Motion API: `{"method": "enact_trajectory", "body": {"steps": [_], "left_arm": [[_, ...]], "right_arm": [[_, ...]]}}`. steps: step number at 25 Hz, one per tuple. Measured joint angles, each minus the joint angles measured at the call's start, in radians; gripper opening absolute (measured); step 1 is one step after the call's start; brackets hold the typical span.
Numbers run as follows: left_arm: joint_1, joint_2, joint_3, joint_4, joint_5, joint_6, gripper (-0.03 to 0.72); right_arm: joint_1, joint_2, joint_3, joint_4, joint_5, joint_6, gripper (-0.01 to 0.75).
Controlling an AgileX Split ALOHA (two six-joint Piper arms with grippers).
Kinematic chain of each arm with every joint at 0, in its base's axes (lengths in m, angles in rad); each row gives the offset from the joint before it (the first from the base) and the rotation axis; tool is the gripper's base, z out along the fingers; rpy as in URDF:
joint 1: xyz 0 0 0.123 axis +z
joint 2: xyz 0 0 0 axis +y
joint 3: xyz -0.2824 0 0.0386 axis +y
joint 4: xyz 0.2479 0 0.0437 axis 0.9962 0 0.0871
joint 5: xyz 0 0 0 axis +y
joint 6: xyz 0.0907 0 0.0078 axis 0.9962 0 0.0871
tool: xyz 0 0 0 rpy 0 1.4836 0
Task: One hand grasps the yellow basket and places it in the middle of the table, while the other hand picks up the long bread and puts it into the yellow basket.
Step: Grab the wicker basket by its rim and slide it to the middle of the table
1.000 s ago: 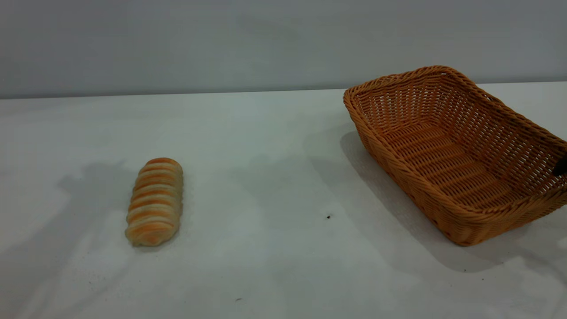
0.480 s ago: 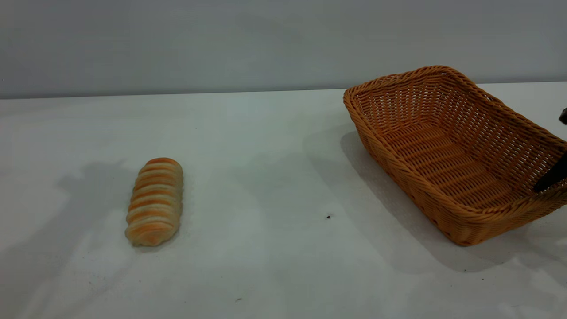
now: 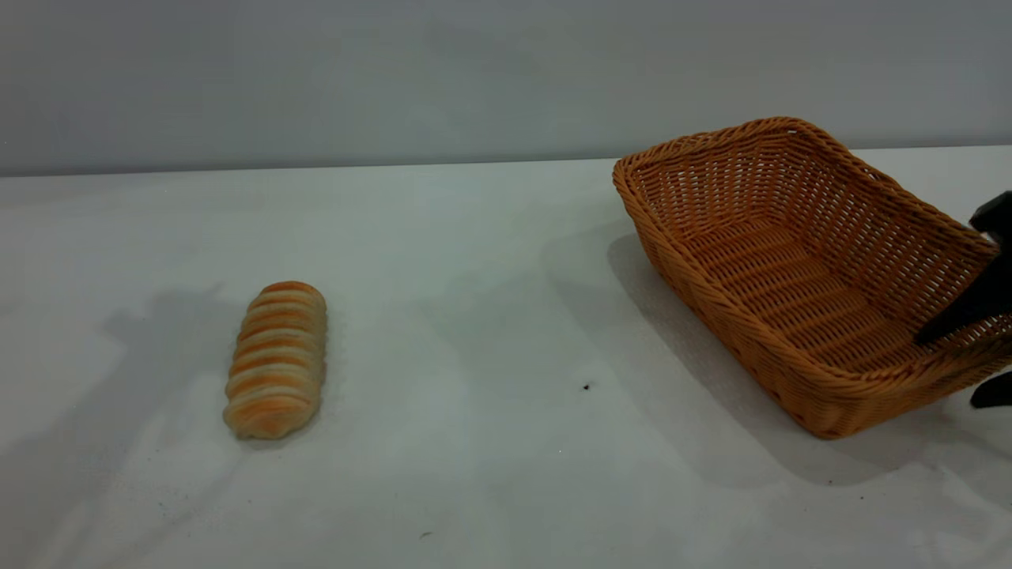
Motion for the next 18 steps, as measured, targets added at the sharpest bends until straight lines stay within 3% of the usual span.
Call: {"method": "enact_trajectory", "body": {"steps": [5, 15, 18], "left_arm": [[0.000, 0.000, 0.000, 0.000, 0.000, 0.001, 0.414], [0.000, 0.000, 0.000, 0.000, -0.007, 0.003, 0.414], [0.000, 0.000, 0.000, 0.000, -0.006, 0.003, 0.414]], "right_arm": [[0.000, 0.049, -0.001, 0.081, 0.018, -0.088, 0.437], [-0.004, 0.087, -0.006, 0.258, 0.088, -0.278, 0.107], [-0.003, 0.090, -0.005, 0.258, 0.098, -0.312, 0.094]]}}
